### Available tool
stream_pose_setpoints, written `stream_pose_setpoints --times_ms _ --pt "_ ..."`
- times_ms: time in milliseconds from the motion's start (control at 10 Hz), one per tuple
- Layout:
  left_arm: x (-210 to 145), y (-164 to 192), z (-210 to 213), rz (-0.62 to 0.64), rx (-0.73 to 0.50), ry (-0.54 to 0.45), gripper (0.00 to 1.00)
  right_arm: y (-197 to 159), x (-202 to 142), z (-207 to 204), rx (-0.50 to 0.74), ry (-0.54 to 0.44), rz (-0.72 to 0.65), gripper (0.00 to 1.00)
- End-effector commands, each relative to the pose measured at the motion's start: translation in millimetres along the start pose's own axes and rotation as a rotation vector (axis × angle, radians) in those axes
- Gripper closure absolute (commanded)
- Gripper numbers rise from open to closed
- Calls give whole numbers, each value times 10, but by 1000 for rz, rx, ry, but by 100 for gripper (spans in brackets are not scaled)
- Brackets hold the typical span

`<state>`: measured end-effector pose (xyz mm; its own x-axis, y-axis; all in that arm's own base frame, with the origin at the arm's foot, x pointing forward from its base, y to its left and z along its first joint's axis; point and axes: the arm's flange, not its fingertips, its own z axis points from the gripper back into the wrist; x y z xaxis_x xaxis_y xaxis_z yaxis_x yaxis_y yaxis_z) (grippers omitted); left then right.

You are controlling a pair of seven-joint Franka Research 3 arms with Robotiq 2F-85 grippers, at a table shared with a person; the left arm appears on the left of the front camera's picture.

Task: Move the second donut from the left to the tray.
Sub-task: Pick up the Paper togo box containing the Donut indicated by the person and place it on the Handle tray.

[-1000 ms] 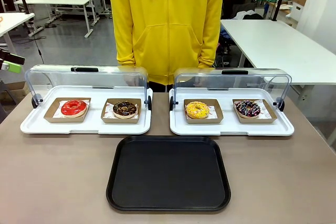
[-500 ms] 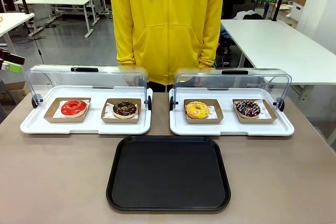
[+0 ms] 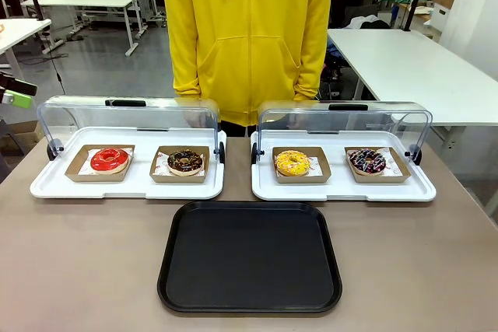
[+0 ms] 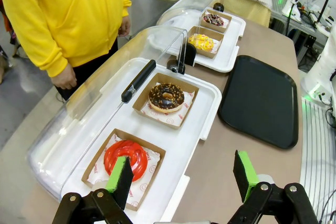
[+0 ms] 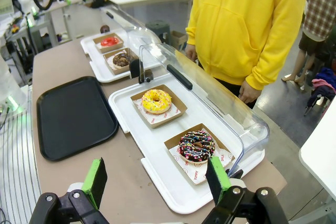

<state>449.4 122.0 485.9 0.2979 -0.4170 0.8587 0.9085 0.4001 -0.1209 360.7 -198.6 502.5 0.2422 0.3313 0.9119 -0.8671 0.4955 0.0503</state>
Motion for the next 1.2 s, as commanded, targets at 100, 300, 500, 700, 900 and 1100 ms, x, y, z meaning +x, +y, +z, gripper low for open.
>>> stream_pose_setpoints --times_ms 100,300,500,700,900,1100 --pt "11 -14 5 -1 -4 9 0 -17 21 -1 -1 -20 8 0" --pt "11 -14 5 -1 -4 9 0 -17 21 -1 -1 -20 8 0" --pt "11 -14 5 -1 -4 9 0 -17 21 -1 -1 -20 8 0" --pt "11 -14 5 -1 -4 9 0 -17 21 -1 -1 -20 8 0" --pt "11 -14 5 -1 -4 9 0 -17 21 -1 -1 -20 8 0" --pt "11 -14 5 -1 -4 9 0 -17 21 -1 -1 -20 8 0"
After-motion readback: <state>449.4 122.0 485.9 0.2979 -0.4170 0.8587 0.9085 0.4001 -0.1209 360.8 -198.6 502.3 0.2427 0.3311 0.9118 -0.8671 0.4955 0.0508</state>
